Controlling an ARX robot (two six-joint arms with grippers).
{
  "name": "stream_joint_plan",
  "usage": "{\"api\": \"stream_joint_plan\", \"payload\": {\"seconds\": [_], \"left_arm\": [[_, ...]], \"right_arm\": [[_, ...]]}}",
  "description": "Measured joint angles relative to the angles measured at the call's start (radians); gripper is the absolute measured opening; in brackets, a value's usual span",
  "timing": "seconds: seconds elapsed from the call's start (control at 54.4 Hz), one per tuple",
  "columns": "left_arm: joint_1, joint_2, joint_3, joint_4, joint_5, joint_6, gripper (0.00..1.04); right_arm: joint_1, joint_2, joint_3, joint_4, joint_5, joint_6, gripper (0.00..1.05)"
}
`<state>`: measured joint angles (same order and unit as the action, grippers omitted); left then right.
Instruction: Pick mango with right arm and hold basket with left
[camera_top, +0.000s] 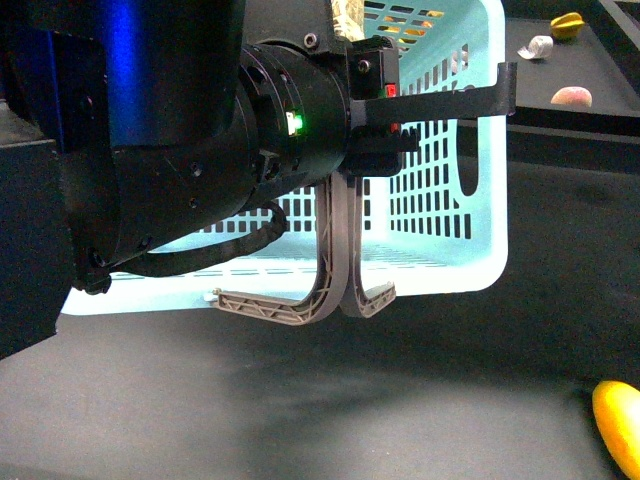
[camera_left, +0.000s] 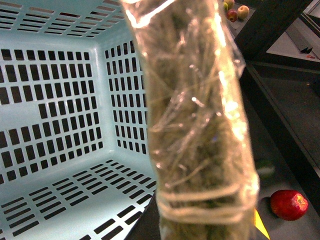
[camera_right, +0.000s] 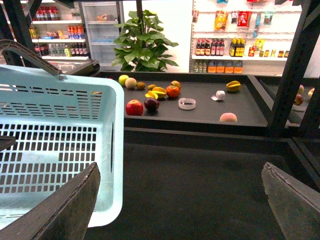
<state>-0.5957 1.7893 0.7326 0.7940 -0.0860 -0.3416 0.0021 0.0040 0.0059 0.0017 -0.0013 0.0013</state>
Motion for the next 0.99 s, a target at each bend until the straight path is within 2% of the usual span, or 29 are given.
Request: {"api": "stream_joint_plan", "payload": {"seconds": [0.828, 0.846, 0.938, 0.994], "left_arm": [[0.0, 0.0, 0.0, -0.001, 0.0, 0.0, 0.05], [0.0, 0.0, 0.0, -0.001, 0.0, 0.0, 0.05], [0.0, 0.0, 0.0, -0.001, 0.0, 0.001, 0.05], [0.0, 0.0, 0.0, -0.001, 0.0, -0.001, 0.05]], "right_arm": [[0.0, 0.0, 0.0, 0.0, 0.001, 0.0, 0.96], [0.002, 0.003, 0.001, -0.005, 0.011, 0.002, 0.96], [0.054, 0.108, 0.071, -0.175, 0.2, 0.026, 0.96], [0.052, 0.201, 0.083, -0.188, 0.235, 0.026, 0.96]]}}
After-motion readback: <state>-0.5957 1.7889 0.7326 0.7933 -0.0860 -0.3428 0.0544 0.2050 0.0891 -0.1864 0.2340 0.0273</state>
